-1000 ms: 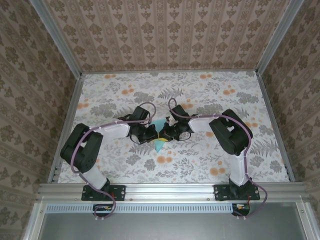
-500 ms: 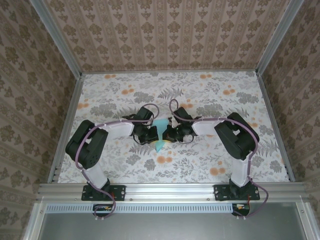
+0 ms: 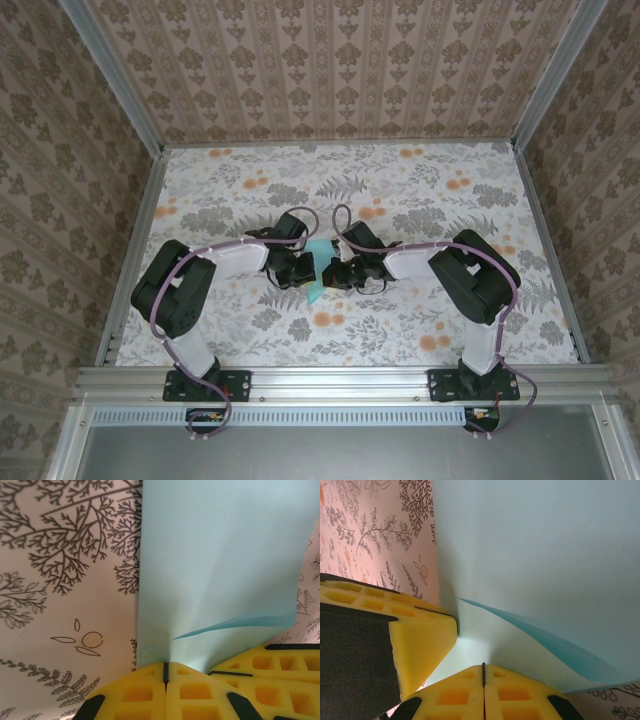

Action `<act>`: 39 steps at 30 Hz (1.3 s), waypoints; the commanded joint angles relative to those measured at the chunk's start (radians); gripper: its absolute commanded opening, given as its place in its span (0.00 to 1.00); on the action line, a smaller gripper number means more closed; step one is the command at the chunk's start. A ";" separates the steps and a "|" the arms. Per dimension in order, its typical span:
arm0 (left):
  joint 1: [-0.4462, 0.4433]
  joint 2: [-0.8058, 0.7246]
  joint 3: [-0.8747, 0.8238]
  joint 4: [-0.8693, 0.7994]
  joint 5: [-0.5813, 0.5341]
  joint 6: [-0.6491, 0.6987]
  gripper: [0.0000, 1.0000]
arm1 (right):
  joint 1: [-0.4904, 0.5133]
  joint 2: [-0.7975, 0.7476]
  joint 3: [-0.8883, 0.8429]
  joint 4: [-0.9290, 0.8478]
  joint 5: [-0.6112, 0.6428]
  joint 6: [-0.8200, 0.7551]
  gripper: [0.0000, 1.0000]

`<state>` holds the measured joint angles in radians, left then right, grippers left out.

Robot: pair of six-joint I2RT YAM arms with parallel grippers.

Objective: Fold a paper plane with a square sheet of paper (pick it up from the middle)
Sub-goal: Third fold the triangle at the center of the table.

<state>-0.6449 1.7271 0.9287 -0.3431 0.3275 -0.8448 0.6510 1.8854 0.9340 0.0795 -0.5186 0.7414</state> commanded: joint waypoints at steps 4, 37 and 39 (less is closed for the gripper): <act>-0.002 0.051 -0.003 -0.129 -0.088 0.050 0.00 | -0.039 0.035 -0.012 -0.017 0.071 -0.005 0.07; -0.002 0.085 -0.002 -0.150 -0.091 0.060 0.00 | -0.081 0.085 0.111 -0.094 0.105 0.067 0.02; -0.002 0.085 -0.007 -0.150 -0.090 0.061 0.00 | -0.115 0.085 0.082 -0.069 0.127 0.110 0.02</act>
<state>-0.6476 1.7477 0.9585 -0.3824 0.3176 -0.7925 0.5858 1.9442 1.0279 0.0345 -0.4782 0.8001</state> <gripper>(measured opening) 0.043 0.048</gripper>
